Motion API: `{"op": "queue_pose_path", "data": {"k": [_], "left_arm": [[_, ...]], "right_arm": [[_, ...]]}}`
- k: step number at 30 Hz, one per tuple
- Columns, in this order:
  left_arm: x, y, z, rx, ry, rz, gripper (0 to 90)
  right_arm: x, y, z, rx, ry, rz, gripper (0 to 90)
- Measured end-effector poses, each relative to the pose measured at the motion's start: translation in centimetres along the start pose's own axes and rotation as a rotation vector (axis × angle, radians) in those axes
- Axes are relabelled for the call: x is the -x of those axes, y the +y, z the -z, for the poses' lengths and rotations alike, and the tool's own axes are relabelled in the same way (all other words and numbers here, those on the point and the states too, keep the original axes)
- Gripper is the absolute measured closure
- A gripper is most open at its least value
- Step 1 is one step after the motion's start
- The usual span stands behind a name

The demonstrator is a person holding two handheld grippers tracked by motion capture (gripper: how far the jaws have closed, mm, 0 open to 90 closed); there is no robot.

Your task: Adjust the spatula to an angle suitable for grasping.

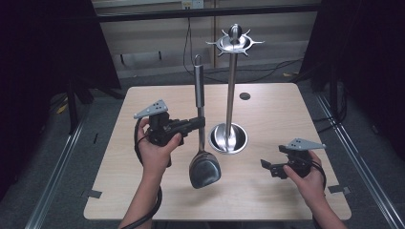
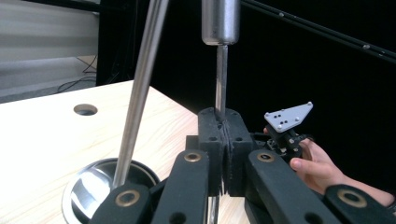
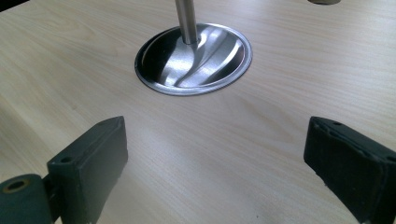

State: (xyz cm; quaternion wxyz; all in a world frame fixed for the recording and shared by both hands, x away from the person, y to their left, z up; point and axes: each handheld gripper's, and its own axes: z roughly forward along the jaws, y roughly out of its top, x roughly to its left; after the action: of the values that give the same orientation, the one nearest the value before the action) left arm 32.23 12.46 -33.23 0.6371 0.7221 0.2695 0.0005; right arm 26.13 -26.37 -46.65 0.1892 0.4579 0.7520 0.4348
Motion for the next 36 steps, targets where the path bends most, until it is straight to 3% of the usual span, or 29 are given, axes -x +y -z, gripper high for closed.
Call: {"op": "queue_pose_path", "data": {"k": [8,15,23,36], "left_arm": [[0.7,0.3,-0.6,0.000,-0.039,-0.008,88.8],[0.9,0.4,-1.7,-0.030,-0.049,-0.023,88.8],[0.6,0.4,-2.4,-0.024,-0.062,-0.007,88.8],[1.6,0.8,-4.2,-0.043,-0.094,-0.024,88.7]], "right_arm": [[0.0,0.0,0.0,0.002,-0.002,-0.001,5.7],[0.0,0.1,0.1,0.001,-0.005,-0.001,5.7],[0.1,0.1,0.1,0.005,-0.004,-0.002,5.7],[0.0,0.1,0.0,0.000,-0.004,0.003,5.7]]}}
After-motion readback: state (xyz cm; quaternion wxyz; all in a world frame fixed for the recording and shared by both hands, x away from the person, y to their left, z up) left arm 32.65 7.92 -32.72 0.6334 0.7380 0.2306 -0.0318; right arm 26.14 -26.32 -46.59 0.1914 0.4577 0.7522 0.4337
